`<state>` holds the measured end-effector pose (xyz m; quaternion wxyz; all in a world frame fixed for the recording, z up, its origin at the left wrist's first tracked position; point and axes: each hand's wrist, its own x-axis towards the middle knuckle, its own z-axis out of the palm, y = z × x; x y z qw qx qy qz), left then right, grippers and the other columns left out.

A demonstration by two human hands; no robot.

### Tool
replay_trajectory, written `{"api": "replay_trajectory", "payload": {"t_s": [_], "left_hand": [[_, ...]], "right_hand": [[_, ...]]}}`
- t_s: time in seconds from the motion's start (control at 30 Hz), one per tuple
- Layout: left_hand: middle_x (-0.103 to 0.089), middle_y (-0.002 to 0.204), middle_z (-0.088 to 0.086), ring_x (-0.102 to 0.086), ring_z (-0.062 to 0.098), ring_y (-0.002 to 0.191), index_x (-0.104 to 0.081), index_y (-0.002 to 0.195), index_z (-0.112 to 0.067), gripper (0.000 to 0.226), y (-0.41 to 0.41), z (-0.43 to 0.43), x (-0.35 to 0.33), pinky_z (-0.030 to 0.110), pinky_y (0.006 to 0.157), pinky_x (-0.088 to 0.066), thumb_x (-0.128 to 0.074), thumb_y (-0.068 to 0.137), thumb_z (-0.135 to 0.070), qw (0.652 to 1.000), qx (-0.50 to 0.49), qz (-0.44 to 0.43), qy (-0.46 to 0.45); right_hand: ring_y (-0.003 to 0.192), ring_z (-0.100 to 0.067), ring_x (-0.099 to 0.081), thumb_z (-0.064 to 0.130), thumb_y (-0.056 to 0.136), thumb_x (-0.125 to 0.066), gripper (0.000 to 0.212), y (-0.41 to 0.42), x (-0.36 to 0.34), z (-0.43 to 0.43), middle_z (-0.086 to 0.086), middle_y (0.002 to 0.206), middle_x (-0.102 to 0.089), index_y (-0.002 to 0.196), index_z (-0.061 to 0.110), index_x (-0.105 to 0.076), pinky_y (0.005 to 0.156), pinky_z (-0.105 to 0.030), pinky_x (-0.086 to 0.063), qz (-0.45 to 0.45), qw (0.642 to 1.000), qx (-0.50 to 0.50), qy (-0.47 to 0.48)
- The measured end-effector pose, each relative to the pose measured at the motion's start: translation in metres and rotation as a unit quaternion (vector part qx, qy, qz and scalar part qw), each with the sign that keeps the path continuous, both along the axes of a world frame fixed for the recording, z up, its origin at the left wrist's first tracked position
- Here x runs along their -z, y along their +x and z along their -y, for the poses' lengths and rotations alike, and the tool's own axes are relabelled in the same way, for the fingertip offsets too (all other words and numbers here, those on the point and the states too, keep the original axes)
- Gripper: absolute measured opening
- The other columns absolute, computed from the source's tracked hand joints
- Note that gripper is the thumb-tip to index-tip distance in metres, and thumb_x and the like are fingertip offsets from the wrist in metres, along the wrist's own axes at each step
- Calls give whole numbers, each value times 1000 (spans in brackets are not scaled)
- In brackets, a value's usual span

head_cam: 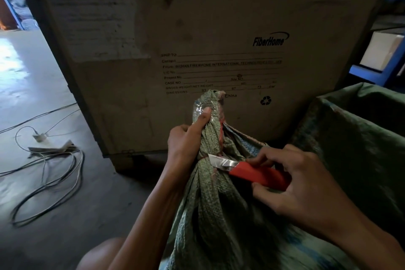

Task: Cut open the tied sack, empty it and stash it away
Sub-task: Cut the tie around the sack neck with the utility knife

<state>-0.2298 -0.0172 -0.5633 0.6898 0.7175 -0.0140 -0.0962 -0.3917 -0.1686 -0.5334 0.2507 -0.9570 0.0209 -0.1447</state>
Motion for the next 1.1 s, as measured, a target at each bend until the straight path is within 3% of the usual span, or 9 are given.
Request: {"api": "replay_trajectory", "payload": {"t_s": [0.07,0.2,0.3,0.43,0.6,1.1], "left_hand": [[-70,107,32,-74,32,83,-71,106,12,97,-3,1,-1,53,91,-60,-73,64,-76,1000,-11,-9,1],[-73,111,27,-72,40,105,-69,117,8,89,-5,3,0,53,92,-59,-77,70,-67,999,-20,-42,-9],[-75,110,24,-74,38,104,-71,119,7,81,-8,4,-1,48,92,-60,-78,75,-60,998,-24,-59,-16],[-81,99,16,-78,29,94,-76,106,3,61,-10,5,-4,37,81,-60,-78,81,-52,996,-37,-75,-27],[-81,95,14,-78,31,93,-77,105,2,73,-8,7,2,50,91,-60,-79,70,-62,996,-58,-62,-20],[-81,95,14,-78,30,92,-78,100,0,63,-14,13,0,49,93,-60,-80,73,-57,996,-39,-73,-28]], "right_hand": [[71,2,-52,60,56,-60,40,1,-1,3,22,76,-54,90,40,-68,58,-21,-41,2,1000,-2,-12],[66,2,-51,58,55,-62,36,0,-3,5,22,72,-52,86,41,-70,54,-21,-40,11,1000,0,-19],[68,1,-53,59,55,-63,39,-2,-3,7,18,75,-55,89,42,-71,56,-25,-46,10,1000,2,-16],[71,0,-56,60,57,-62,44,-4,-4,8,21,76,-59,96,44,-74,60,-25,-48,10,1000,-5,-1],[68,-2,-59,61,57,-62,49,-5,-7,10,17,76,-63,100,43,-76,61,-28,-53,4,1000,-11,1],[70,-6,-60,57,55,-67,46,-6,-6,18,16,75,-64,97,42,-77,62,-36,-55,31,999,0,-15]]}}
